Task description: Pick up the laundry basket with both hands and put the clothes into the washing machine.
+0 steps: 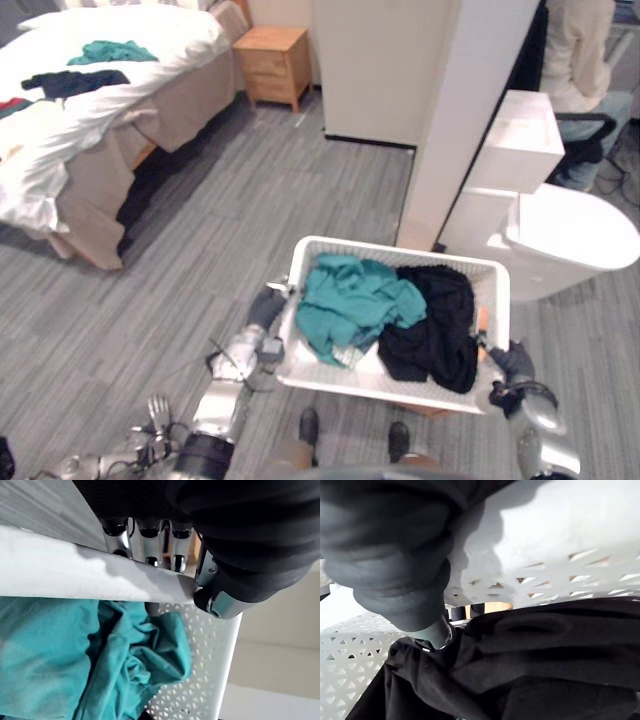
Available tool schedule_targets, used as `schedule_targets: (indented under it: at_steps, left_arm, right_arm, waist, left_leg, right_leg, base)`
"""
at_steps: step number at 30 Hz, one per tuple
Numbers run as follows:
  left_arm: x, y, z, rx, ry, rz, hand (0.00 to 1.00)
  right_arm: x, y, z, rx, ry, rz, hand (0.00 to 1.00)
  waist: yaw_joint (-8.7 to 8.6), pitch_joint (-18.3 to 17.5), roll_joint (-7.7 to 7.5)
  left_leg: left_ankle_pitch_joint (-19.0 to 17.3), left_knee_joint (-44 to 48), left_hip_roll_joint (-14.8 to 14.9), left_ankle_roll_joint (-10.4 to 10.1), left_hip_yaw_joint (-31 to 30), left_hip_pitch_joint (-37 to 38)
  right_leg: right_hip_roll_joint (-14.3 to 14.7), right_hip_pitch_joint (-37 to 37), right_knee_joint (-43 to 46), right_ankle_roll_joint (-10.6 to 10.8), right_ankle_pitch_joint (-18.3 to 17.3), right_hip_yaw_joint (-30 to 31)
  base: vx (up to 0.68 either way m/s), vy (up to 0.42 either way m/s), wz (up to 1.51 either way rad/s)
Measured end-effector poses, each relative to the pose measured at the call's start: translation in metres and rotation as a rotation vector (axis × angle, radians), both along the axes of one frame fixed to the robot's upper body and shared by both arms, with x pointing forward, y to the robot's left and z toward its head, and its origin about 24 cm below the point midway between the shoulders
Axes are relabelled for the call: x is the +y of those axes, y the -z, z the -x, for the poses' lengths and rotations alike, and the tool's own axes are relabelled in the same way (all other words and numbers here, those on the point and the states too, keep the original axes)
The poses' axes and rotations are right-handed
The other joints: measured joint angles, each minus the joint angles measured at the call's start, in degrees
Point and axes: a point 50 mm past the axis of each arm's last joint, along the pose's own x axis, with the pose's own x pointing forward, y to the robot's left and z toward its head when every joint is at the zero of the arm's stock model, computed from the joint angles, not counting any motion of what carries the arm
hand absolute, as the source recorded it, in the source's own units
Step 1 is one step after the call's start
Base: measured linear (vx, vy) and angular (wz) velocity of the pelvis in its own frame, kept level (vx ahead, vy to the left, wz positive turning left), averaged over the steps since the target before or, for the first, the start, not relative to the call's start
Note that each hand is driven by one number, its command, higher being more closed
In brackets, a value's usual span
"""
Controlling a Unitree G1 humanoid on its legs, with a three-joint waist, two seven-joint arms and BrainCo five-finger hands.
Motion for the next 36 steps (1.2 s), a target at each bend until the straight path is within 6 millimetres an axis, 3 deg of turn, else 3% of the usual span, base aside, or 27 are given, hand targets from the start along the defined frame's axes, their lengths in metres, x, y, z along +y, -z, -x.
schedule_targets:
  at_steps: [2, 4, 7, 8, 12, 14, 16, 17, 18, 20, 22, 23, 25, 27, 28, 30, 33, 36]
  left_arm:
    - [-0.006, -0.002, -0.001, -0.011, 0.016, 0.013, 1.00]
    - [-0.005, -0.005, -0.002, -0.026, 0.022, -0.006, 1.00]
    - [-0.006, -0.010, -0.007, -0.053, 0.053, -0.054, 1.00]
    - [-0.013, -0.016, -0.012, -0.077, 0.083, -0.064, 1.00]
    - [-0.022, -0.025, -0.021, -0.117, 0.127, -0.108, 1.00]
    - [-0.015, -0.023, -0.021, -0.108, 0.120, -0.143, 1.00]
    - [-0.008, -0.020, -0.021, -0.086, 0.092, -0.141, 1.00]
    - [-0.005, -0.018, -0.019, -0.074, 0.071, -0.124, 1.00]
    - [-0.001, -0.015, -0.016, -0.061, 0.053, -0.121, 1.00]
    - [0.001, -0.013, -0.014, -0.052, 0.057, -0.121, 1.00]
    - [0.004, -0.008, -0.009, -0.031, 0.050, -0.119, 1.00]
    - [0.005, -0.005, -0.007, -0.018, 0.045, -0.110, 1.00]
    - [0.006, -0.003, -0.005, -0.009, 0.041, -0.106, 1.00]
    - [0.002, -0.003, -0.004, -0.007, 0.045, -0.090, 1.00]
    - [0.002, -0.003, -0.005, -0.010, 0.043, -0.092, 1.00]
    - [0.003, 0.000, -0.004, 0.005, 0.042, -0.094, 1.00]
    - [0.000, 0.005, 0.000, 0.029, 0.049, -0.076, 1.00]
    - [-0.003, 0.007, 0.002, 0.040, 0.064, -0.074, 1.00]
  right_arm:
    - [-0.005, 0.000, 0.004, -0.004, 0.022, -0.010, 1.00]
    - [-0.001, 0.001, 0.008, -0.008, 0.034, -0.030, 1.00]
    - [0.000, 0.004, 0.013, -0.008, 0.060, -0.049, 1.00]
    - [-0.001, 0.005, 0.015, -0.011, 0.082, -0.060, 1.00]
    - [-0.001, 0.010, 0.023, -0.003, 0.124, -0.089, 1.00]
    - [0.009, 0.019, 0.024, 0.024, 0.113, -0.121, 1.00]
    - [0.014, 0.022, 0.023, 0.040, 0.092, -0.129, 1.00]
    - [0.019, 0.024, 0.022, 0.050, 0.076, -0.139, 1.00]
    - [0.023, 0.028, 0.023, 0.062, 0.070, -0.156, 1.00]
    - [0.026, 0.032, 0.024, 0.080, 0.059, -0.166, 1.00]
    - [0.026, 0.031, 0.024, 0.086, 0.043, -0.154, 1.00]
    - [0.024, 0.031, 0.023, 0.093, 0.028, -0.142, 1.00]
    - [0.023, 0.029, 0.022, 0.098, 0.006, -0.123, 1.00]
    - [0.014, 0.023, 0.016, 0.088, -0.008, -0.086, 1.00]
    - [0.014, 0.021, 0.013, 0.079, -0.011, -0.083, 1.00]
    - [0.010, 0.019, 0.011, 0.077, -0.011, -0.071, 1.00]
    - [0.008, 0.022, 0.017, 0.100, -0.008, -0.067, 1.00]
    - [0.006, 0.021, 0.017, 0.102, -0.009, -0.057, 1.00]
  waist:
    - [-1.26, -0.8, 2.03]
    - [-1.82, -0.8, 1.58]
    - [-3.63, -1.0, 1.35]
    - [-3.91, -0.9, 1.20]
    - [-4.63, 0.4, -0.79]
    - [-4.36, 1.5, -3.10]
    - [-4.23, 1.5, -3.11]
    - [-2.87, 1.7, -2.04]
    - [-3.08, 1.7, -1.69]
    - [-2.85, 1.7, -1.63]
    - [-2.30, 1.7, -1.86]
    - [-1.54, 1.5, -2.11]
    - [-0.47, 0.7, -2.87]
    - [2.52, -1.5, -2.20]
    - [2.93, -1.6, -2.60]
    - [2.79, -1.7, -2.40]
    - [1.54, -1.9, -2.28]
    - [1.43, -1.9, -2.32]
  left_leg:
    - [-2.7, -2.9, 0.8, -0.8, 0.0, 2.4]
    - [-1.6, -8.0, -0.3, -1.7, 1.7, 5.8]
    - [3.5, -19.6, -2.0, -1.7, 2.8, 10.2]
    - [4.8, -19.5, -2.4, -1.5, 2.9, 8.9]
    - [5.5, -19.2, -4.1, -0.3, 4.3, 8.9]
    - [5.2, -19.0, -5.0, 0.5, 7.0, 10.4]
    - [4.1, -16.3, -4.3, 2.5, 9.4, 9.6]
    - [3.1, -14.9, -2.0, 4.3, 12.8, 9.2]
    - [2.4, -14.3, -1.2, 5.1, 13.7, 9.4]
    - [2.2, -13.5, -0.4, 5.1, 13.7, 9.7]
    - [2.6, -13.0, -0.4, 4.7, 13.8, 9.7]
    - [2.9, -12.4, -0.3, 4.2, 14.1, 9.5]
    - [4.1, -12.5, -0.4, 2.3, 13.9, 8.4]
    - [5.6, -14.9, -0.2, -0.2, 10.8, 5.9]
    - [6.0, -15.0, 0.0, -0.4, 11.1, 5.4]
    - [7.9, -15.2, 0.9, -1.2, 10.7, 4.0]
    - [9.5, -15.5, 3.5, -2.2, 8.3, 4.2]
    - [10.2, -15.5, 4.6, -3.1, 6.1, 3.6]
  right_leg:
    - [0.7, -0.1, 2.5, 0.5, -1.5, 0.2]
    - [-0.4, -0.3, 3.7, 1.1, -1.8, 1.9]
    - [-1.3, -2.2, 3.2, 2.0, -1.9, 3.4]
    - [-1.6, -3.3, 3.2, 2.5, -1.5, 3.4]
    - [-2.5, -3.2, 1.1, 3.8, 1.8, 5.0]
    - [-2.5, -3.2, 0.8, 3.8, 3.8, 6.1]
    - [-1.8, -5.0, 2.6, 4.3, 6.7, 6.3]
    - [-1.0, -6.0, 6.3, 4.5, 5.2, 6.8]
    - [-0.7, -8.0, 18.6, 2.2, -2.0, 5.6]
    - [-1.7, -8.1, 31.6, 2.6, -8.8, 5.9]
    - [-4.1, -5.3, 37.3, 2.5, -11.4, 6.7]
    - [-5.2, -2.3, 36.7, 2.2, -11.3, 8.0]
    - [-4.9, 2.2, 27.2, 4.0, -12.1, 8.9]
    - [-3.8, 4.5, 14.3, 5.4, -13.1, 9.1]
    - [-3.8, 5.3, 11.5, 5.7, -13.4, 9.1]
    - [-2.7, 6.2, 6.8, 5.4, -13.0, 8.8]
    - [0.4, 6.9, 6.4, 4.6, -12.5, 7.2]
    - [1.8, 7.2, 6.4, 3.7, -12.1, 5.6]
  base:
    - [0.05, 0.044, -0.14]
    - [-0.02, 0.087, -0.32]
    - [-0.02, 0.042, -0.19]
    - [0.02, 0.095, -0.03]
    - [0.02, 0.080, -0.21]
    - [0.00, 0.081, -0.56]
    - [-0.06, 0.065, -0.74]
    - [-0.18, 0.022, -0.93]
    - [-0.17, -0.007, -0.71]
    - [-0.11, -0.034, -0.25]
    - [-0.09, -0.085, -0.20]
    - [-0.09, -0.124, -0.18]
    - [-0.11, -0.180, -0.23]
    - [-0.11, -0.198, -0.61]
    - [-0.10, -0.221, -0.57]
    - [-0.10, -0.166, -0.12]
    - [-0.10, -0.125, 0.19]
    - [-0.09, -0.083, 0.20]
